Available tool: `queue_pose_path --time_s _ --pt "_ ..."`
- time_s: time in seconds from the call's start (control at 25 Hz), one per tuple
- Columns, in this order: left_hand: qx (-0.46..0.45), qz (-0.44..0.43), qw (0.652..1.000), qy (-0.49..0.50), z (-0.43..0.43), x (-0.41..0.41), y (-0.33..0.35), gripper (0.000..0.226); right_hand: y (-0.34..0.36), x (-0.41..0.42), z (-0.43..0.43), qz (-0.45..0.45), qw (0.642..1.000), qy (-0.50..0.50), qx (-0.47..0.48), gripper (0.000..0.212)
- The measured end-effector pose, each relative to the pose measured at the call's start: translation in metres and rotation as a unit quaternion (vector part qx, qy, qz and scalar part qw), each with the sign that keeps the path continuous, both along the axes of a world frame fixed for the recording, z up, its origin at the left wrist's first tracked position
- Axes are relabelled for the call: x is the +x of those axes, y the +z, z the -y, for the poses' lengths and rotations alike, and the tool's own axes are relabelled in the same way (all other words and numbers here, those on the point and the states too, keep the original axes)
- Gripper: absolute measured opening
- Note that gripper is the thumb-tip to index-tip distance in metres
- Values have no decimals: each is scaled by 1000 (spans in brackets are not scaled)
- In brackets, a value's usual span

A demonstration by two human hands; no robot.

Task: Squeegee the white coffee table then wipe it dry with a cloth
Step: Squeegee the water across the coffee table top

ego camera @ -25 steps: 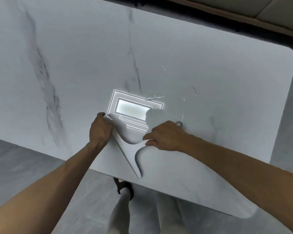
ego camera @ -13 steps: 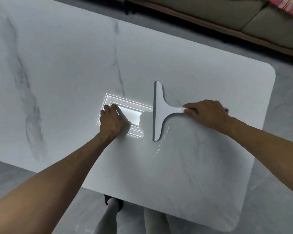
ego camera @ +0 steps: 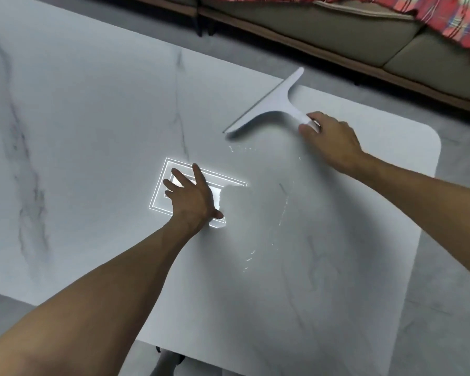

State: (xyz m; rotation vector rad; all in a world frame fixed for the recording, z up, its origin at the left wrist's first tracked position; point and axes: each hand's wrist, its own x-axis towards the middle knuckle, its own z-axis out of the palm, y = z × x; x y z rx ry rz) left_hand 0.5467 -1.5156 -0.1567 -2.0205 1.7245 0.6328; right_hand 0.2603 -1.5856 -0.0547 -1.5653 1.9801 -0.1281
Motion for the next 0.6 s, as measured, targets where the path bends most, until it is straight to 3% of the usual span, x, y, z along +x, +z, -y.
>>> queue_pose_path --time_s 0.16,0.28,0.48,0.6 --pt "-12 -17 1000 -9 1 -1 1 154 -19 73 76 68 997 -32 -5 48" --pt "-11 -19 1000 -16 2 0 2 152 -28 94 76 11 1000 25 -7 48" --pt "-8 -23 999 -22 4 -3 5 151 -20 36 -21 -58 992 110 -22 49" --pt "0 -22 1000 -18 5 -4 8 151 2 -12 -94 -85 987 125 46 51"
